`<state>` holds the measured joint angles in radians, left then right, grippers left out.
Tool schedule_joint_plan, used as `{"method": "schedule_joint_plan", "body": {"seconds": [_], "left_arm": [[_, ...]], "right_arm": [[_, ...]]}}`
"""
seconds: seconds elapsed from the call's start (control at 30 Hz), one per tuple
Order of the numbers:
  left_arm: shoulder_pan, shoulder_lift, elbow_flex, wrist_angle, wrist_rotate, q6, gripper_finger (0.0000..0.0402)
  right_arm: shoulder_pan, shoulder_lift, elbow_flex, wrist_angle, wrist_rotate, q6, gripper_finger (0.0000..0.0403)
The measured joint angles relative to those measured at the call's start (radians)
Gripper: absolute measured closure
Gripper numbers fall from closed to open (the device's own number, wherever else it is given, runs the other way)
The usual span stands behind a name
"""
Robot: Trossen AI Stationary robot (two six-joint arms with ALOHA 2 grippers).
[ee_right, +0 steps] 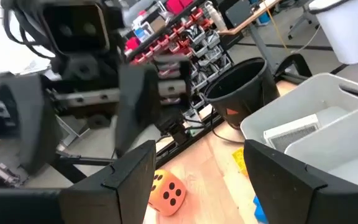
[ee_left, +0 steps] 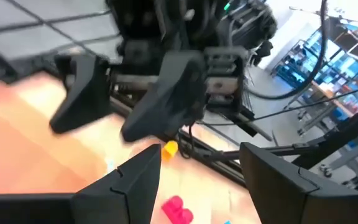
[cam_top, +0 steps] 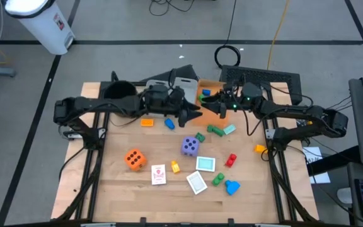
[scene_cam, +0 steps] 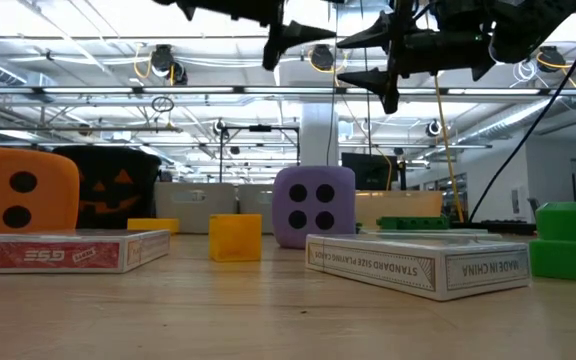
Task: Pick & Place Toys
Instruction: Put the middle yellow game piece into the orange bin
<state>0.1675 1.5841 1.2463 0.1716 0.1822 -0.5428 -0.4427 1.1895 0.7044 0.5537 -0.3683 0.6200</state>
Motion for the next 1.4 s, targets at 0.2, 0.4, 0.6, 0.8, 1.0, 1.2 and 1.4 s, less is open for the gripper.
{"method": "schedule_joint_plan", "body": {"seconds": [0.2,0.4,0.6,0.8,1.0,1.2,1.4], "left_arm": [[-0.013,0.000,-0.049,0.033,0.068,-0.035,0.0174],[-0.004,0.000,-0.049,0.036,0.177,-0.027,0.0174],[0.003,0.000,-0.049,0.034,0.183,0.025,0.0174],[0.003,0.000,-0.048,0.042,0.178,0.064,0.0174],[0.005,0.000,-0.048,0.041,0.167,0.067,0.0174],[0.006,0.000,-0.048,0.033,0.146,0.077,0.0174],[0.006,0.000,-0.048,0.028,0.146,0.086,0.0174]], "right_arm": [[0.001,-0.003,0.000,-0.066,-0.084,0.016,0.0167],[0.018,-0.091,0.000,-0.264,-0.134,-0.041,0.0167],[0.026,-0.245,0.000,-0.571,-0.119,-0.168,0.0167],[0.042,-0.377,0.067,-1.050,-0.023,-0.312,0.0167],[0.096,-0.432,0.164,-1.516,0.106,-0.386,0.0167],[0.194,-0.439,0.188,-1.777,0.171,-0.323,0.0167],[0.359,-0.407,0.188,-1.925,0.331,-0.290,0.0167]]}}
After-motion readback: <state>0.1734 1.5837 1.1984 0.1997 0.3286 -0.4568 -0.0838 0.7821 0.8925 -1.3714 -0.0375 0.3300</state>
